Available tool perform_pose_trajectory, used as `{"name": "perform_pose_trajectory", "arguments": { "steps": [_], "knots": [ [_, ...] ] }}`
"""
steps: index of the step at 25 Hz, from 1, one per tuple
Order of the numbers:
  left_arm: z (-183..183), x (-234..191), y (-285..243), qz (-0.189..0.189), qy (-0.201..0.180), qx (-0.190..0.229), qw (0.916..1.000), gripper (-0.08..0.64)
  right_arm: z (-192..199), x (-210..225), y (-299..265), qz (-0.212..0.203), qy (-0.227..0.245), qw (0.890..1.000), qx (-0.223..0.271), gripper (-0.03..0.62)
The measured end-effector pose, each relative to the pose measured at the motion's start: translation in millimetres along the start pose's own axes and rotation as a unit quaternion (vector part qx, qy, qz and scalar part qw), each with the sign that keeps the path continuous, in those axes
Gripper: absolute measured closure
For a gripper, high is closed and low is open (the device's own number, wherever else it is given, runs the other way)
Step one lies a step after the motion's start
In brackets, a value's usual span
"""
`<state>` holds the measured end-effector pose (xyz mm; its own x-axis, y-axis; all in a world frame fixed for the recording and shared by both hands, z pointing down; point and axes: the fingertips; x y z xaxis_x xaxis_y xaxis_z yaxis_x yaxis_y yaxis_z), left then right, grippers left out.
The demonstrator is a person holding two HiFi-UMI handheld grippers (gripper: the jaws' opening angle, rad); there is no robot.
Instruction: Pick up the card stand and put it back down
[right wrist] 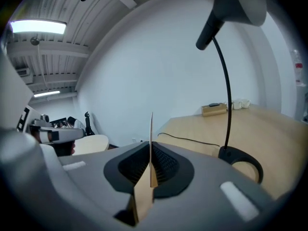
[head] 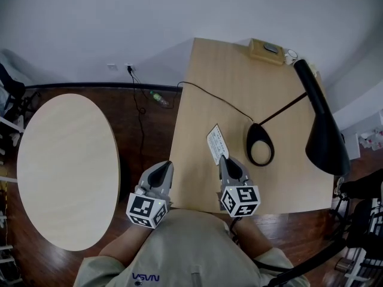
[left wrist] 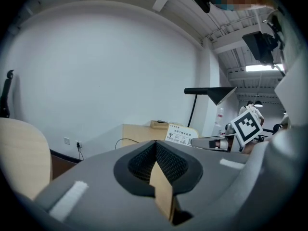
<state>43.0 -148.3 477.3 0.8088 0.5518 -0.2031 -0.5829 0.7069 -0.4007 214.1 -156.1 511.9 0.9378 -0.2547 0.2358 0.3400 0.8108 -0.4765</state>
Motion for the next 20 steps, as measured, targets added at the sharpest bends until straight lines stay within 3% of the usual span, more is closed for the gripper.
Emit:
{"name": "perform_pose_trajectory", "arguments": {
  "steps": [13, 20],
  "knots": [
    [-51.9, -14.2, 42.9, -0.018, -0.025, 0.066, 0.9973, 0.557, -53.5, -84.6, 53.1, -0.02, 0.04, 0.997, 0.07, 0.577],
    [-59.0, -10.1, 46.6, -0.011, -0.039, 0.075, 0.9964, 0.558, -61.1, -97.1, 59.1, -0.024, 0.048, 0.995, 0.079, 0.577]
  ]
}}
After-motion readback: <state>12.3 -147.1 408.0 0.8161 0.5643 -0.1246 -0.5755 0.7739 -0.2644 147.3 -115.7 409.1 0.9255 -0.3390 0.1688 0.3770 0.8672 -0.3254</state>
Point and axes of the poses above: the fingertips, and each gripper's own axes: y backward along the fingers, x to its right, z out of its underside, and after that the axes turned 10 degrees about -x, right-handed
